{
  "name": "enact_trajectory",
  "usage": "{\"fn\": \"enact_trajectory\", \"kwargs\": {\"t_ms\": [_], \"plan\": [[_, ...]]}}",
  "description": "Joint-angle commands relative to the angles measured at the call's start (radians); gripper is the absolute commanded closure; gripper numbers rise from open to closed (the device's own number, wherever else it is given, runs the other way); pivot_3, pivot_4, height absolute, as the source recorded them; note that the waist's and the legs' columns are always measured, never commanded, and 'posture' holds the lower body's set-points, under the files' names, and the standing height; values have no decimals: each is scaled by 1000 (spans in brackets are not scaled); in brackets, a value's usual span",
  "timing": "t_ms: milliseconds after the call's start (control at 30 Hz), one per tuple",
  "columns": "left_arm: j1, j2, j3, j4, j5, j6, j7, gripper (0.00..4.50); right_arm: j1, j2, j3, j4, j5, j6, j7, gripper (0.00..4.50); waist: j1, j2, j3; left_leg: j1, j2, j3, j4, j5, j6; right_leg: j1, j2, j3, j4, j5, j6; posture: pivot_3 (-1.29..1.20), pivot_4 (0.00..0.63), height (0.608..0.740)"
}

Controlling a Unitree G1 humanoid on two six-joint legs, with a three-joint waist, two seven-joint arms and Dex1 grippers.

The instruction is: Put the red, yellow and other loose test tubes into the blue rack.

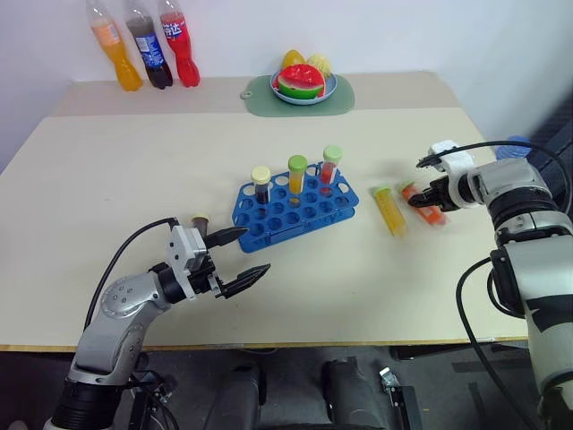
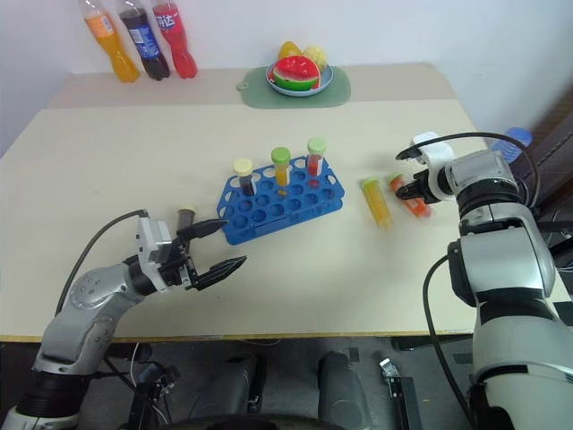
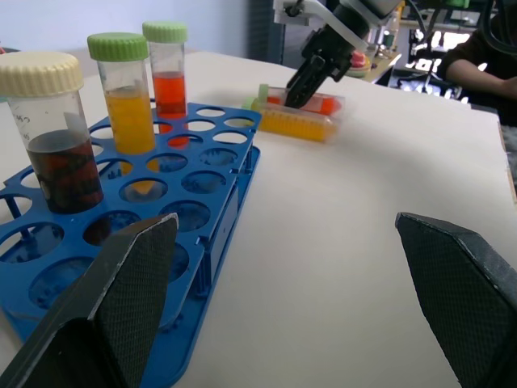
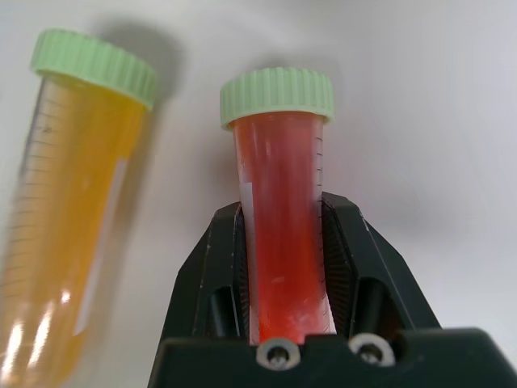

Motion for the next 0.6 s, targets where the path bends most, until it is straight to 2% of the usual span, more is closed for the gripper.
{"fn": "enact_trajectory", "kwargs": {"t_ms": [33,100,167,300,433,600], "plan": [[10,-7,7,-32,2,-25,4,0,30,-53,-107,-40,48,-253,-64,3753,2,0,0,0,0,0,0,0,0,0,0,0,0,0,0,0,150,740],[12,-7,9,-27,4,-30,2,0,49,-51,-209,-64,126,-348,-79,3753,2,0,0,0,0,0,0,0,0,0,0,0,0,0,0,0,150,740],[12,-5,13,-23,1,-31,0,0,90,-38,-292,-123,202,-452,-30,3753,1,1,0,0,0,0,0,0,0,0,0,0,-1,0,0,0,150,740],[-1,3,9,-3,6,-32,-15,0,328,43,-401,-425,333,-630,13,3753,-1,0,0,1,1,0,0,0,0,1,1,0,0,0,0,0,150,740],[-11,18,13,18,3,-32,-42,0,539,162,-428,-707,374,-698,-80,3753,1,0,0,1,1,-1,0,0,0,2,1,0,1,0,0,0,150,740],[-38,33,22,52,-8,-27,-71,0,634,332,-417,-857,372,-764,-240,3753,-2,1,0,3,1,-3,1,1,-1,1,1,1,2,0,0,0,150,740]]}}
